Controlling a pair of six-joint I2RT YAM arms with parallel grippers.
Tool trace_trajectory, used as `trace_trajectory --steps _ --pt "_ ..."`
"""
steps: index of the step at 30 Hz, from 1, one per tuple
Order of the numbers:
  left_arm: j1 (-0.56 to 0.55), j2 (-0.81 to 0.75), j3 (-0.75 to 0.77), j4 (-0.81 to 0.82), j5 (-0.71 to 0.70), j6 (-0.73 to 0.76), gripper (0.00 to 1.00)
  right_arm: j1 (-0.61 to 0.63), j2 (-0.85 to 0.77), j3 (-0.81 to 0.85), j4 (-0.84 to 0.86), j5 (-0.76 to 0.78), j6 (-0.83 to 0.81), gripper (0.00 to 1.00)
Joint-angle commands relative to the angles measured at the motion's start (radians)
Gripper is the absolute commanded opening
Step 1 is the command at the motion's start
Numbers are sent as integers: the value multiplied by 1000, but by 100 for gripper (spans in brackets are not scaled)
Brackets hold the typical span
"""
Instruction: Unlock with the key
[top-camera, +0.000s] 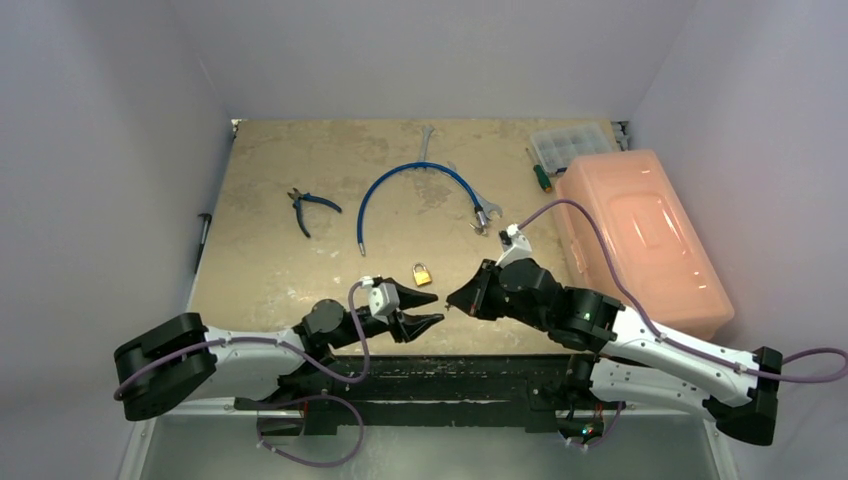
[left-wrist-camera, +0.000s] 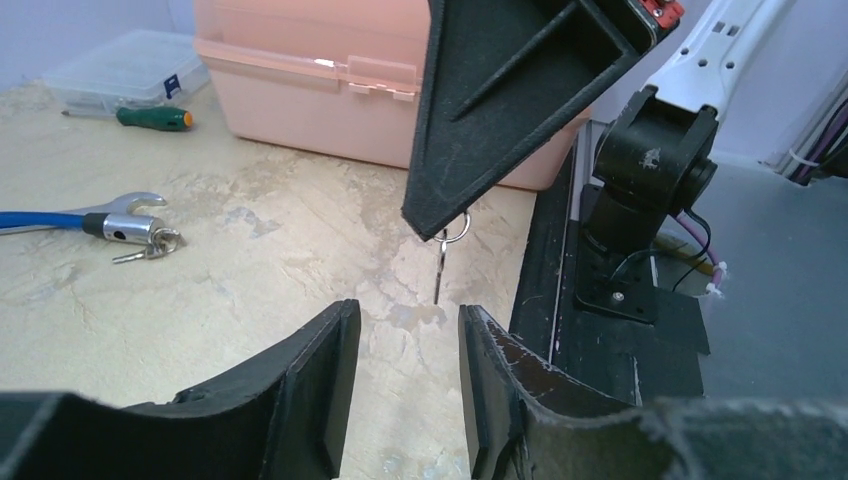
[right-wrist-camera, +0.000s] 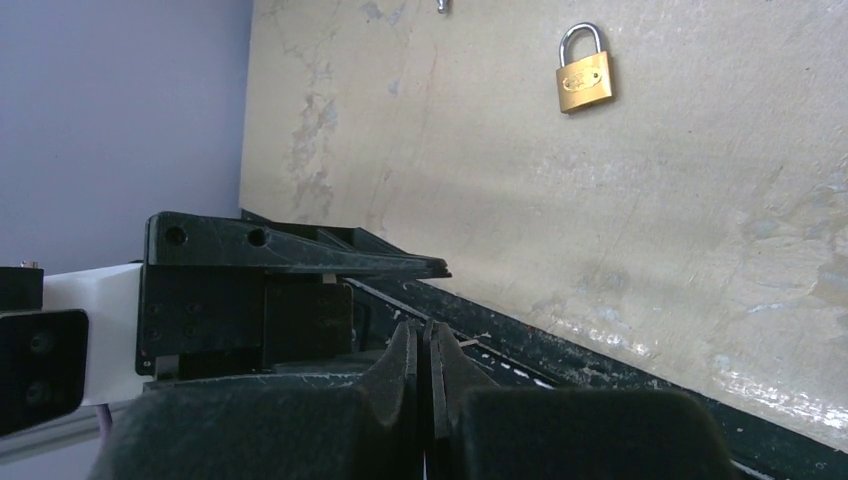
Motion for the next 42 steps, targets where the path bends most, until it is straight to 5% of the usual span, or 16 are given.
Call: trace_trajectory --steps 1,14,21,26,30,32,34,42 --pt "-13 28 53 74 39 42 43 -2 12 32 55 -11 6 0" --pt "-26 128 75 154 27 24 24 -2 25 39 76 -31 0 0" --pt "-28 125 73 172 25 15 1 -2 20 38 76 -40 -6 0" --pt "-29 86 67 143 25 -2 0 -2 5 42 65 -20 -26 0" --pt "-29 22 132 -75 24 -52 0 -2 -15 71 0 23 -101 5" --pt "-29 0 182 -216 17 -95 0 -2 -37 77 -25 50 -144 34" --pt "-29 -25 241 -370 8 -152 0 -2 -70 76 -39 82 -186 49" --pt "-34 -51 519 -1067 26 -259 0 -2 -270 -11 99 59 -423 66"
